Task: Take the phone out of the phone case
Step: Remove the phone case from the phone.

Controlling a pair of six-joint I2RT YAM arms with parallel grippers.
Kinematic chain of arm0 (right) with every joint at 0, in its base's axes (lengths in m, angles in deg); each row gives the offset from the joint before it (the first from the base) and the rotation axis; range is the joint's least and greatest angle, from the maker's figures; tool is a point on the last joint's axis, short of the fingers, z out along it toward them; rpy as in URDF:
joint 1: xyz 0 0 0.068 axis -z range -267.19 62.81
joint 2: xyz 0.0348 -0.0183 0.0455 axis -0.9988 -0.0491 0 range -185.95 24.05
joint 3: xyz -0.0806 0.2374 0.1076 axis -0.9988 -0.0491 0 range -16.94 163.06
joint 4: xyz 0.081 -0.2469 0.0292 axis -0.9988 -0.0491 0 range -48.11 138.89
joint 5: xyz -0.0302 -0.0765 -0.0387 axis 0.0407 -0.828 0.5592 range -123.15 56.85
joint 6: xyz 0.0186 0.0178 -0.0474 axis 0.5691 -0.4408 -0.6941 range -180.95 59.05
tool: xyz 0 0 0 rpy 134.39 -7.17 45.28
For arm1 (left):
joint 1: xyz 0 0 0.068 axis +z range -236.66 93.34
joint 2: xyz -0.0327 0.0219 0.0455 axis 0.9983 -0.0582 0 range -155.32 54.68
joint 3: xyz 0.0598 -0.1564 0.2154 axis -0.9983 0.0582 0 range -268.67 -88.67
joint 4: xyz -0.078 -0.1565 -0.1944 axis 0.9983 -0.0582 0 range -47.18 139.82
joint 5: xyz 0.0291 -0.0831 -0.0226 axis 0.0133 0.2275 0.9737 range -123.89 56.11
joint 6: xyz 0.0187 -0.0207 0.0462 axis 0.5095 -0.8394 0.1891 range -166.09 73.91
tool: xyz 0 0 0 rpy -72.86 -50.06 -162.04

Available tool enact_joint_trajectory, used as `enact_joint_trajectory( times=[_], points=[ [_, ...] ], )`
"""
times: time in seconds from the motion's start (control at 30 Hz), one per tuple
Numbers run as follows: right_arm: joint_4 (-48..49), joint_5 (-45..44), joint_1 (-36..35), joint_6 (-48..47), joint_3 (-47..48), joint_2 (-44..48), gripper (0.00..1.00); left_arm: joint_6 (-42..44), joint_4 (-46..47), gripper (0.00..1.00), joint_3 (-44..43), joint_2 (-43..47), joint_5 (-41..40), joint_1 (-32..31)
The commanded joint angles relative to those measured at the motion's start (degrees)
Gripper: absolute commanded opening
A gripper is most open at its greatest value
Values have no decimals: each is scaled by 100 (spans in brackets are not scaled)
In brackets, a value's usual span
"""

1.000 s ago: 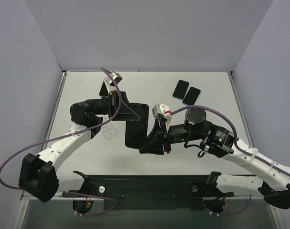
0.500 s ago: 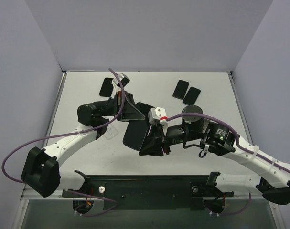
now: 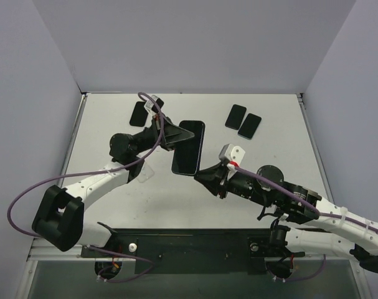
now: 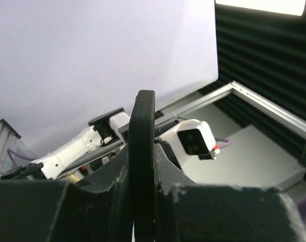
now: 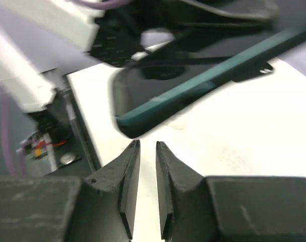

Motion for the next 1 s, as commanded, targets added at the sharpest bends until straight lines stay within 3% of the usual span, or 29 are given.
enact_joint_trajectory(
  times=[0.0,0.07,0.13,0.27,0.37,0.53,0.67,0.83,0.97],
  points=[
    [217,-1376,198,462,-287,-26,28,408,-634,0,192,909,-1065,63],
    [524,-787,216,971,-401,-26,41,1111,-1372,0,377,1252,-1601,116],
    [1111,-286,233,1656,-638,8,43,1762,-2154,0,378,1534,-2058,107],
    [3273,216,321,3562,-1455,114,59,2153,-2055,0,649,1807,-2709,90],
    [4582,191,321,4049,-1859,62,68,2118,-1843,0,834,1895,-3061,55],
    [5174,41,313,4243,-1887,-254,71,1479,-1089,0,1387,1895,-3851,-60],
    [4604,-319,313,3971,-1641,-351,70,853,-297,0,1695,1746,-4177,-77],
    [4085,-627,304,3795,-1228,-597,55,677,-6,0,1766,1693,-4389,-218],
    [4208,-785,304,3900,-1272,-738,54,641,30,0,1722,1675,-4433,-323]
  ],
)
